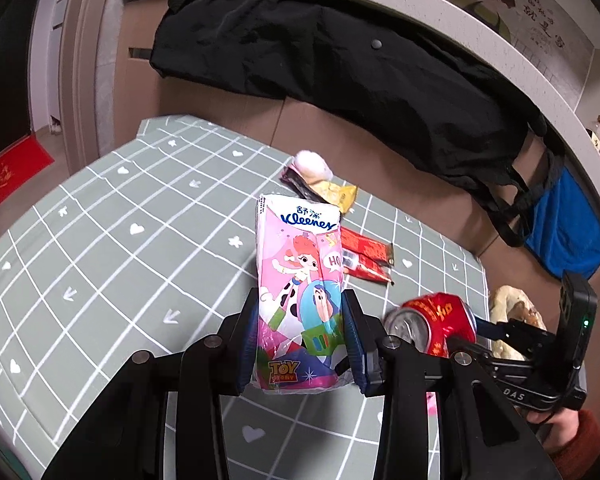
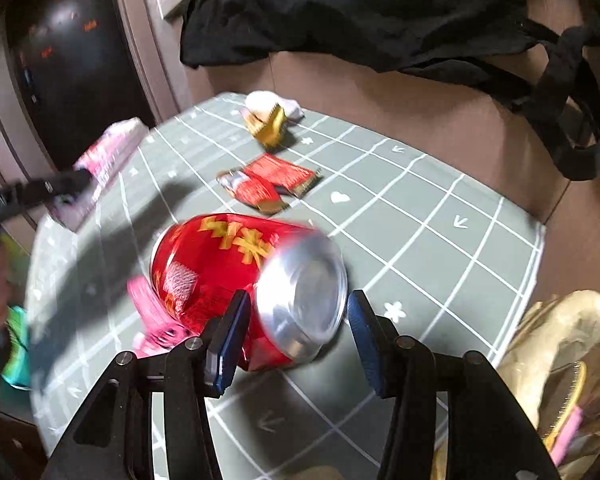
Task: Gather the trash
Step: 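Grasp the red soda can with the right tool while the left tool holds the tissue pack, then carry the tissue pack and soda can over the bin and open both tools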
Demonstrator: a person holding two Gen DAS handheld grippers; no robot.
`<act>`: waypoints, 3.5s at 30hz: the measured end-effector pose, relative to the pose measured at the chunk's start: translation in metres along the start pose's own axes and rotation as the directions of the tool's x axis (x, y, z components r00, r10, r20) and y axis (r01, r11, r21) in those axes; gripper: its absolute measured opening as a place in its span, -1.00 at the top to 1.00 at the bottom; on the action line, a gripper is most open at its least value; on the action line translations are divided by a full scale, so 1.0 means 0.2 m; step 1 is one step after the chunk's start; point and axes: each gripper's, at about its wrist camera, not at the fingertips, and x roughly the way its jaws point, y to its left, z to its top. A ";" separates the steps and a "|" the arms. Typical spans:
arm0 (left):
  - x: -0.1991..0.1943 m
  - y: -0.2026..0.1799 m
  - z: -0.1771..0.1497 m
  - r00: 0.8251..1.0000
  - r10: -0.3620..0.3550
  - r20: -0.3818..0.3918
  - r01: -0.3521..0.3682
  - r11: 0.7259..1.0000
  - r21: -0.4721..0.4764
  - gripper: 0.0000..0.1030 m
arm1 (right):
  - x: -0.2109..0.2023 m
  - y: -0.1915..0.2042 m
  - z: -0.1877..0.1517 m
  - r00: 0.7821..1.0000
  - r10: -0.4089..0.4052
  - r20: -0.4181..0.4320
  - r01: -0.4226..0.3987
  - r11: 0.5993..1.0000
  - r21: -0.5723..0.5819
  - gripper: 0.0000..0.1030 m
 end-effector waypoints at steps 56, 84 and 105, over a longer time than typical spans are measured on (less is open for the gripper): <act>-0.24 -1.48 0.08 0.927 -0.262 0.269 0.140 0.906 0.400 0.24 | -1.31 -0.64 -0.10 0.812 -0.359 0.460 0.284 0.932 0.225 0.11; 0.34 -1.77 -0.16 0.891 -0.431 -0.143 0.453 0.818 0.354 0.04 | -1.22 -1.07 -0.42 0.821 -0.453 0.349 0.302 0.862 0.408 0.09; -0.13 -0.87 0.20 0.975 -0.195 0.105 0.164 0.955 0.248 0.00 | -1.07 -0.61 -0.20 0.873 -0.291 0.391 0.186 0.941 0.284 -0.06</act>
